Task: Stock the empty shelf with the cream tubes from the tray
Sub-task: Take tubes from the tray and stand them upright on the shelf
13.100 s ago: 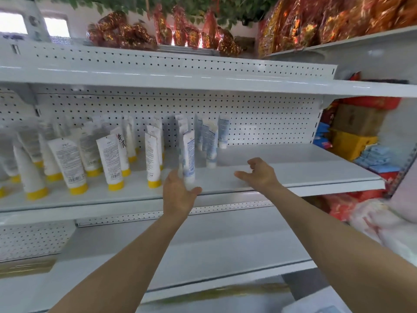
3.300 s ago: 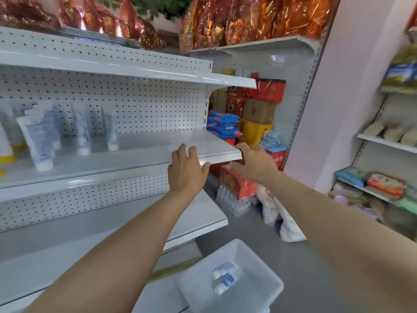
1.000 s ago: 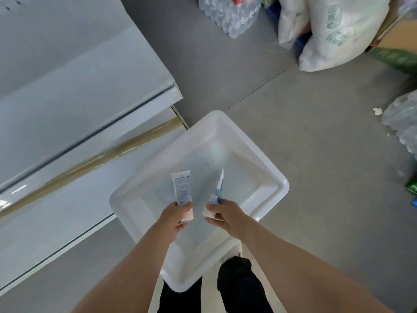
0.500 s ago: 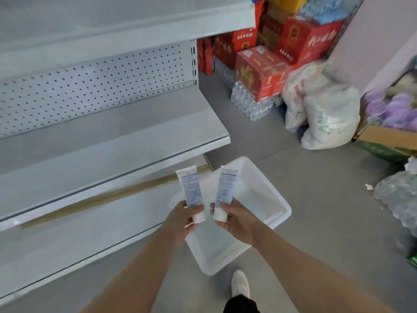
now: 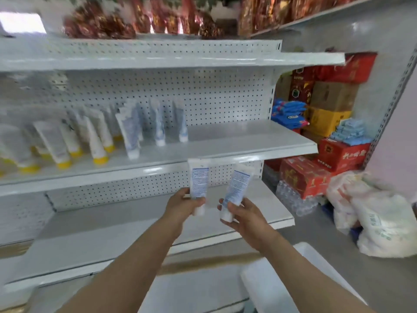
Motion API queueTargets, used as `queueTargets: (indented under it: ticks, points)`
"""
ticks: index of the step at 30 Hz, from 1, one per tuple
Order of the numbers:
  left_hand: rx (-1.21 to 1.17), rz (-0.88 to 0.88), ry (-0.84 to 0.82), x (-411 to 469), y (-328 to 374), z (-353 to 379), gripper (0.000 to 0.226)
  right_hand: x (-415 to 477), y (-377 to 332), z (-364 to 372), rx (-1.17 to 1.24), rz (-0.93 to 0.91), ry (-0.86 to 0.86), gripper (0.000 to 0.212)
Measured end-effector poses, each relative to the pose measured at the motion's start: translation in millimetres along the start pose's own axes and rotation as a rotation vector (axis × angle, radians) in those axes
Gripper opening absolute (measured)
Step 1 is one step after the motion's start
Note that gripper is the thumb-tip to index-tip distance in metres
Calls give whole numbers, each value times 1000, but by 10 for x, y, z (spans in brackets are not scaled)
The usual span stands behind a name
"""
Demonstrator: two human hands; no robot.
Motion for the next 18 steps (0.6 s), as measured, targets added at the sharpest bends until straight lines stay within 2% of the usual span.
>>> queueTargets:
  ticks: [2,8,11,18]
  points:
    - [11,95,50,41,305,-125,38,99,-312,159,-56,-54,18,44]
    - [121,339,272,294,1004,-324,38,553,-1010,442,-293,-174,156,33]
    - [144,376,394,520,1156,-404,39,851,-1171,568,-445,-224,212,32]
    - [213,408,515,1139,1254,-563,38,1629,-1323,794,-694,-273,319,37]
Point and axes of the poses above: each hand's wrist, its own x-axis towards the middle knuckle, its own z-axis out of the palm, y = z × x, the point moved 2 cm from there along x, towards the middle knuckle, and after that the axes turned 14 degrees about -x, right-handed, at the moved point
